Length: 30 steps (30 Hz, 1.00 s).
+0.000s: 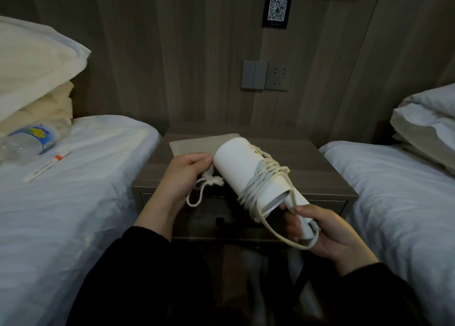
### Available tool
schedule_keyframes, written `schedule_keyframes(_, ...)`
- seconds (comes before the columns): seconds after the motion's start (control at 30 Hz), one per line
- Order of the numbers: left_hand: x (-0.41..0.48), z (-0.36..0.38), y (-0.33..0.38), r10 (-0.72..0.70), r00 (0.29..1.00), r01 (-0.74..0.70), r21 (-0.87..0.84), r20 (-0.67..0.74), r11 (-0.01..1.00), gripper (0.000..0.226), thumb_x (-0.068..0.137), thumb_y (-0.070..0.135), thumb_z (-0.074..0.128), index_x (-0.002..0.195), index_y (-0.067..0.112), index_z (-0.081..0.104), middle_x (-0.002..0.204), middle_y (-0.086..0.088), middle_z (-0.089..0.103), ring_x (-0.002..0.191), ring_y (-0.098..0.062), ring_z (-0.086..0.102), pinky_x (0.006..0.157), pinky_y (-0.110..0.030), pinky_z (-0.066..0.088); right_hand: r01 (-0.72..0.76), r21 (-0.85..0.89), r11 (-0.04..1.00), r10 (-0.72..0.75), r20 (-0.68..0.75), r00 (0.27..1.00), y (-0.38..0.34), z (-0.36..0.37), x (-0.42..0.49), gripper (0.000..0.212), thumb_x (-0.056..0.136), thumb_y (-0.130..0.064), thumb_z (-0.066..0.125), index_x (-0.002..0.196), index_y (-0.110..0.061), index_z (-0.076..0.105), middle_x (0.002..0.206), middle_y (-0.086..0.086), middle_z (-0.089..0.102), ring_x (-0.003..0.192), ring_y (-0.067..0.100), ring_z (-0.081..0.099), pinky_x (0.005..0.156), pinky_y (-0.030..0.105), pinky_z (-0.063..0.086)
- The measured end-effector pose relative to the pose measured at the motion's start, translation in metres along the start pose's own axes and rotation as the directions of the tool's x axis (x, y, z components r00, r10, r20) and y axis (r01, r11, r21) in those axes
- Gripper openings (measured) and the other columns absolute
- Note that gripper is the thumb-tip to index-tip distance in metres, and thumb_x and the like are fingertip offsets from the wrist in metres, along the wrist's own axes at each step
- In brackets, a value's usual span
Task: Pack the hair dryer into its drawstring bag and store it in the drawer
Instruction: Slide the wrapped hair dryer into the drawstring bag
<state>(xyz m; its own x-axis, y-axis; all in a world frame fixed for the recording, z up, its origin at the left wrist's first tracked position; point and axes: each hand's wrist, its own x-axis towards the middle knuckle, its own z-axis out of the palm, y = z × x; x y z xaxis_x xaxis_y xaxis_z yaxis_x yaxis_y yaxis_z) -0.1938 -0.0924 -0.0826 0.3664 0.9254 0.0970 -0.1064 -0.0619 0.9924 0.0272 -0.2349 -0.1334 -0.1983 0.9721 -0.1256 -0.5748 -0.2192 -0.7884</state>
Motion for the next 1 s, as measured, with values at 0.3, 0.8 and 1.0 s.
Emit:
schedule_keyframes(0.3, -0.006, 0.01, 0.01, 0.256, 0.962, -0.193, 0.431, -0.094, 0.882, 0.018, 0.091, 0.018, 0.057, 0.102, 0.015, 0.071, 0.091, 0.007, 0.067, 0.082, -0.003, 0.058, 0.073, -0.019, 0.044, 0.034, -0.161, 0.986, -0.063, -0.18, 0.982, -0.004, 0.008, -0.002, 0.063, 0.037, -0.014, 0.091, 0.088, 0.001, 0.056, 0.052, 0.013, 0.052, 0.044, 0.021, 0.053, 0.044, 0.033, 0.048)
schedule_keyframes(0.8, -0.019, 0.04, 0.0, 0.543, 0.799, -0.587, 0.528, 0.258, 0.613, 0.024, 0.086, 0.004, 0.06, 0.108, 0.009, 0.069, 0.084, 0.008, 0.057, 0.082, -0.003, 0.055, 0.077, -0.012, 0.044, 0.08, -0.075, 0.994, -0.102, -0.381, 0.919, -0.007, 0.019, 0.001, 0.032, 0.049, -0.016, 0.08, 0.073, -0.003, 0.062, 0.046, 0.007, 0.05, 0.037, 0.015, 0.049, 0.042, 0.02, 0.046)
schedule_keyframes(1.0, -0.013, 0.045, -0.017, 0.449, 0.89, -0.361, 0.712, 0.072, 0.602, 0.013, 0.08, 0.009, 0.064, 0.093, 0.013, 0.066, 0.078, 0.005, 0.056, 0.072, -0.013, 0.055, 0.066, -0.026, 0.046, 0.192, 0.034, 0.981, -0.156, -0.453, 0.878, -0.009, 0.024, 0.004, 0.007, 0.076, -0.008, 0.052, 0.081, -0.004, 0.054, 0.047, 0.005, 0.052, 0.038, 0.014, 0.052, 0.043, 0.021, 0.049)
